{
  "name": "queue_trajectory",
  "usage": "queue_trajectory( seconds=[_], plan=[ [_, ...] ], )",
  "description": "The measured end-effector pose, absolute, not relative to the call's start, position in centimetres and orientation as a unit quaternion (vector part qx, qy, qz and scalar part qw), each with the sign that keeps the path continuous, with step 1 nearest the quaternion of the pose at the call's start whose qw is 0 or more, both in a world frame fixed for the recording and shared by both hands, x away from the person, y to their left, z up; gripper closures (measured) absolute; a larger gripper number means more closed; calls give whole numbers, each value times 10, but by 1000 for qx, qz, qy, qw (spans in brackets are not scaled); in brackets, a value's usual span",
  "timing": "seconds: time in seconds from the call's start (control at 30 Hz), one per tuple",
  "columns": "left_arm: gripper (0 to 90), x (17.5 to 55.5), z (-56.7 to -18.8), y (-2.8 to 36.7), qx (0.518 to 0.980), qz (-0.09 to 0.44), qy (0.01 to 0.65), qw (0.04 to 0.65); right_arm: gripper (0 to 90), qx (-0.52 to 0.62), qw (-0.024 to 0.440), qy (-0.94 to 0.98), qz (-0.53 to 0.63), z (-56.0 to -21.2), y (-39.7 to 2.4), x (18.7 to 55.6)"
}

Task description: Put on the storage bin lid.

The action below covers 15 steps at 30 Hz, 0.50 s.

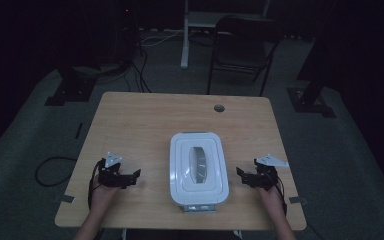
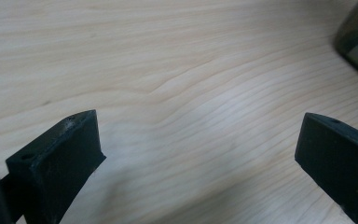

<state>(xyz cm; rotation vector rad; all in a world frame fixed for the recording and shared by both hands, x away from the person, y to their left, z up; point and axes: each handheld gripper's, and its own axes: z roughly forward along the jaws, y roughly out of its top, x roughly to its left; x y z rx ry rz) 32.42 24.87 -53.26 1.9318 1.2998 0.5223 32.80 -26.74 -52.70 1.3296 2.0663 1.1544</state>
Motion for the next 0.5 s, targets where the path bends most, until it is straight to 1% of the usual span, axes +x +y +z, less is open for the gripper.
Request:
queue_trajectory(
  seconds=[0.13, 0.33, 0.5],
  plan=[
    [11, 318, -532, 261, 748, 208, 513, 366, 135, 488, 218, 741, 407, -528, -276, 326],
    [11, 307, -531, 284, 728, 218, 537, 366, 135, 512, 226, 729, 394, -530, -289, 322],
    [11, 294, -532, 300, 719, 226, 555, 351, 135, 535, 231, 718, 381, -534, -301, 318]
  ],
)
